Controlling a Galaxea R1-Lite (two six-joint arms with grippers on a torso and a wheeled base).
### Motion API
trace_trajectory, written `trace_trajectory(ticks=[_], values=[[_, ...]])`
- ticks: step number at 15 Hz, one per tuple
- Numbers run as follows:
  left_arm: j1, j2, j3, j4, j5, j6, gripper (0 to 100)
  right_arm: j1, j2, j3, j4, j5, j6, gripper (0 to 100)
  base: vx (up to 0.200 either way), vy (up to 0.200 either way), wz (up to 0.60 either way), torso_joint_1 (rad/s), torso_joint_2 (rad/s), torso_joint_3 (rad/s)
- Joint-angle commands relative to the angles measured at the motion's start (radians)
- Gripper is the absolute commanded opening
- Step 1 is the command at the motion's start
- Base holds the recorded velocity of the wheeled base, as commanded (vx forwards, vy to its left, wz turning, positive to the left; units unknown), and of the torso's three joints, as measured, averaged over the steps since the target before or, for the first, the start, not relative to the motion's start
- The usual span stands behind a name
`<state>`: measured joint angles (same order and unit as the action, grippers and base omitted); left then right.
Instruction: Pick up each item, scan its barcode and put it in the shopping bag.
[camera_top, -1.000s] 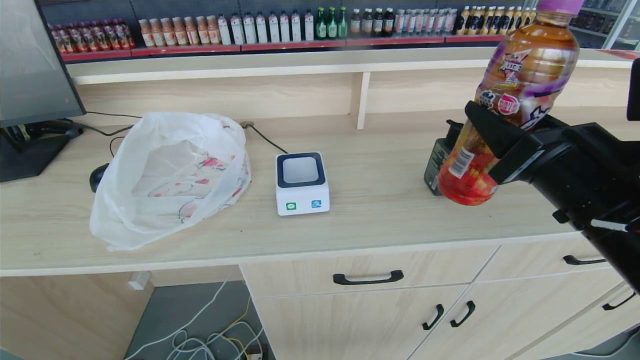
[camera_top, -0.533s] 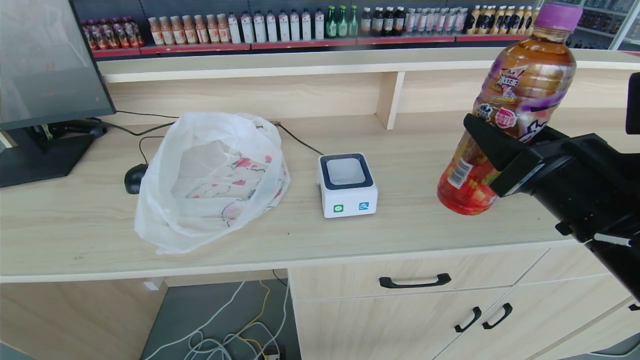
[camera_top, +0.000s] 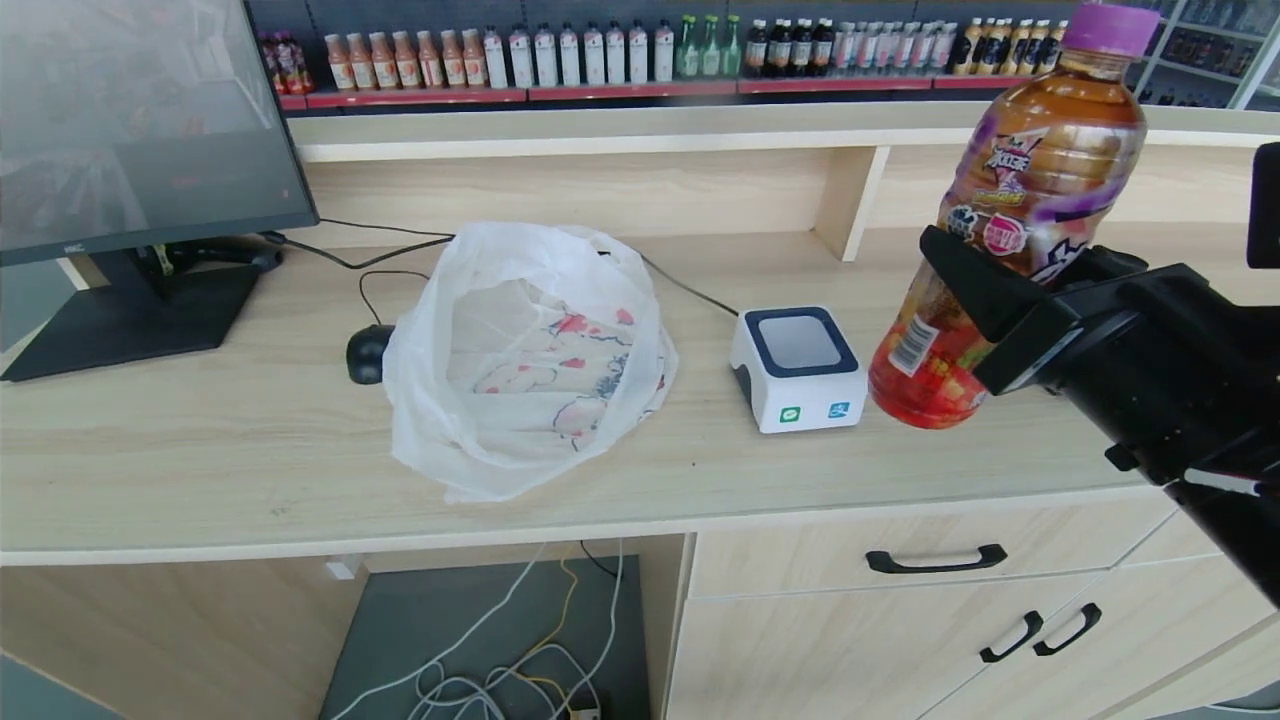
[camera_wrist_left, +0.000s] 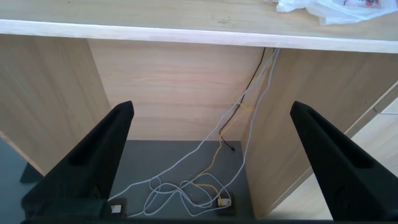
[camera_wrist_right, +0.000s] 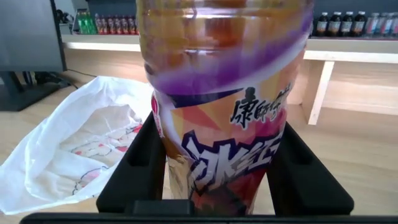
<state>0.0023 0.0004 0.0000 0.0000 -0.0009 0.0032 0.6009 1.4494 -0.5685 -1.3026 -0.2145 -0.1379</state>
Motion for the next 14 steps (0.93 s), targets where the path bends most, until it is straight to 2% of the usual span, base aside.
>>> trace_trajectory(ticks=[1, 6, 8, 11, 12, 14], values=[[0.001, 0.0, 0.0, 0.0, -0.001, 0.0, 100, -0.001, 0.006, 0.002, -0.001, -0.002, -0.006, 0, 0.0, 0.0, 0.0, 0.0, 0.0, 0.0], [0.001, 0.0, 0.0, 0.0, -0.001, 0.0, 100, -0.004, 0.006, 0.022, -0.007, 0.0, -0.023, 0, 0.0, 0.0, 0.0, 0.0, 0.0, 0.0], [0.001, 0.0, 0.0, 0.0, -0.001, 0.0, 100, -0.004, 0.003, 0.039, -0.006, 0.03, -0.063, 0, 0.0, 0.0, 0.0, 0.0, 0.0, 0.0], [0.001, 0.0, 0.0, 0.0, -0.001, 0.0, 100, -0.012, 0.025, 0.007, 0.017, 0.044, -0.092, 0, 0.0, 0.0, 0.0, 0.0, 0.0, 0.0], [0.001, 0.0, 0.0, 0.0, -0.001, 0.0, 100, -0.042, 0.052, -0.028, 0.026, 0.061, -0.146, 0, 0.0, 0.0, 0.0, 0.0, 0.0, 0.0], [0.001, 0.0, 0.0, 0.0, -0.001, 0.0, 100, -0.041, 0.117, -0.116, 0.022, 0.072, -0.289, 0, 0.0, 0.0, 0.0, 0.0, 0.0, 0.0]])
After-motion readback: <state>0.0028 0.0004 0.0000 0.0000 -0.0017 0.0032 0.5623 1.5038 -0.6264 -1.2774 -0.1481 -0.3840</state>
